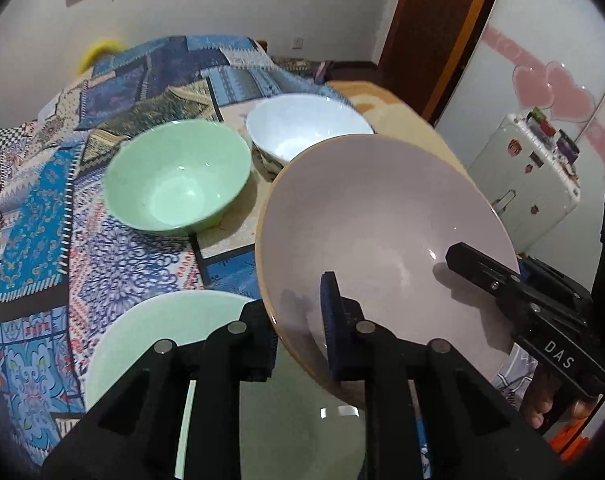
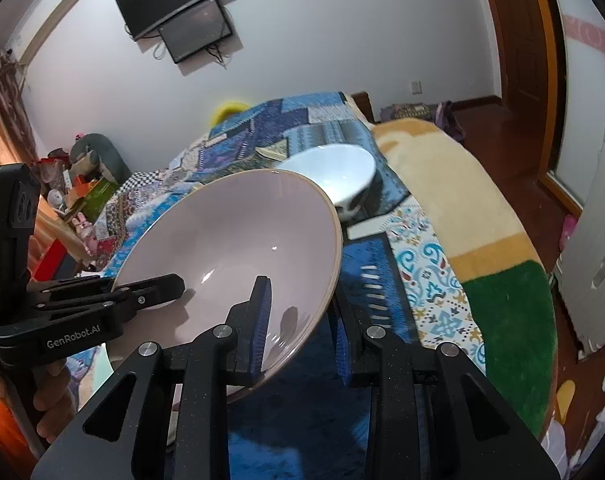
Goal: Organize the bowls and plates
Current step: 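Lift the pink bowl with the left tool and carry it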
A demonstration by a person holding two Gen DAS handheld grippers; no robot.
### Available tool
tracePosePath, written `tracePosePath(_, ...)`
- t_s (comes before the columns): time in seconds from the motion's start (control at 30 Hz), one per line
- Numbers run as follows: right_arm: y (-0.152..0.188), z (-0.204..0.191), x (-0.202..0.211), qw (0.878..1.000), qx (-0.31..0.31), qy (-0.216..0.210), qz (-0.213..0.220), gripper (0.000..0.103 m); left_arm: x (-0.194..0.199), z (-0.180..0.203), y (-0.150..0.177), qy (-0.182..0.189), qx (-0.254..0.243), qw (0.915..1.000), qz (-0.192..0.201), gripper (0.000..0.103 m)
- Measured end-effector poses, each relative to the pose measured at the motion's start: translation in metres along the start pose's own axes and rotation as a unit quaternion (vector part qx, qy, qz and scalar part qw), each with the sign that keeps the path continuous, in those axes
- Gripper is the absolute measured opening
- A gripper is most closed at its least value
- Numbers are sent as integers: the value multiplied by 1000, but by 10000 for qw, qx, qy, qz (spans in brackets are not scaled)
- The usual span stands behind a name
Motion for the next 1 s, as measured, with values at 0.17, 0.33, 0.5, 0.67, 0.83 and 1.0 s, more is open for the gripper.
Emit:
tracePosePath(0.17,-3,-27,2,9996,272,-14,-5,26,27,-13,5,-66,121,9997,194,19)
tracePosePath(0.33,-3,-54,-3,9988,467,-139,-5,26,51,-32,15,-117,297,9988,361,19)
tracePosePath(0.5,0,-84,-17,9976,595,-360,-51,26,74,-61,30,-256,525,9969,524,19)
tracePosePath(0.67,6,-116,-34,9951,775,-597,-152,26,91,-95,47,-396,774,9942,630,19)
tracePosePath(0.83,13,-149,-57,9915,985,-789,-304,26,101,-133,66,-573,1027,9907,685,19)
tracePosePath(1.0,25,-176,-76,9877,1182,-887,-519,26,109,-169,87,-699,1300,9864,720,19)
Point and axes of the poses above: each gripper's, at about its wrist camera, not at the fingertips, and x roughly against the way its jaws point, z to its right, y to its underside, the point moved 5 cm from there along -x, roughly the way its jaws point, and after that the axes turned 7 degrees about -y, right-handed, at the moved point
